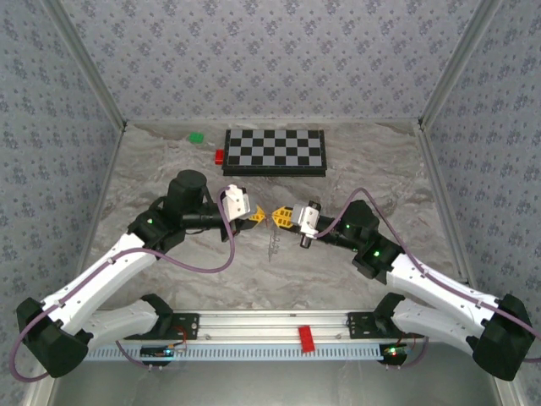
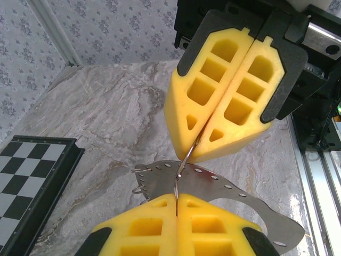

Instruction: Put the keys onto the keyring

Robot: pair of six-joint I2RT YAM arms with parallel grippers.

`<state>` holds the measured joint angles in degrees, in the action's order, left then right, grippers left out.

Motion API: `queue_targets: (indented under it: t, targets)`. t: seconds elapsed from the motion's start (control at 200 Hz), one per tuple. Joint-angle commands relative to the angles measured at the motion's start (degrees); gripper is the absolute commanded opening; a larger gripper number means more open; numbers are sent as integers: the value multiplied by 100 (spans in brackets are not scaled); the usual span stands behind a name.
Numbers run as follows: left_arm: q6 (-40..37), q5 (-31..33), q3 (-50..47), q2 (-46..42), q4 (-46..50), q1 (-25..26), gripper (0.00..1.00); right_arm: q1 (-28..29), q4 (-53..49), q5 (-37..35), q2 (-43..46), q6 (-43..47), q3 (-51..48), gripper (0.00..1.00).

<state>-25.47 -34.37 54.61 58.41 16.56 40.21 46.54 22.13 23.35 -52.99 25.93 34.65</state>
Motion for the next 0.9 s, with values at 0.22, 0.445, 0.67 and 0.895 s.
queue_targets:
  t: [0.22,0.445,0.67,0.895]
  targets:
    - [-19,-425,217,-49,2,0,0,37,241,-154,25,-35,153,0]
    - [-32,-518,230,-24,31,11,0,30,266,-147,3,-40,148,0]
    - [-115,-582,330,60,225,112,0,24,257,-130,-63,-52,177,0]
    - [-154,-588,347,74,268,170,0,27,257,-121,-97,-56,199,0]
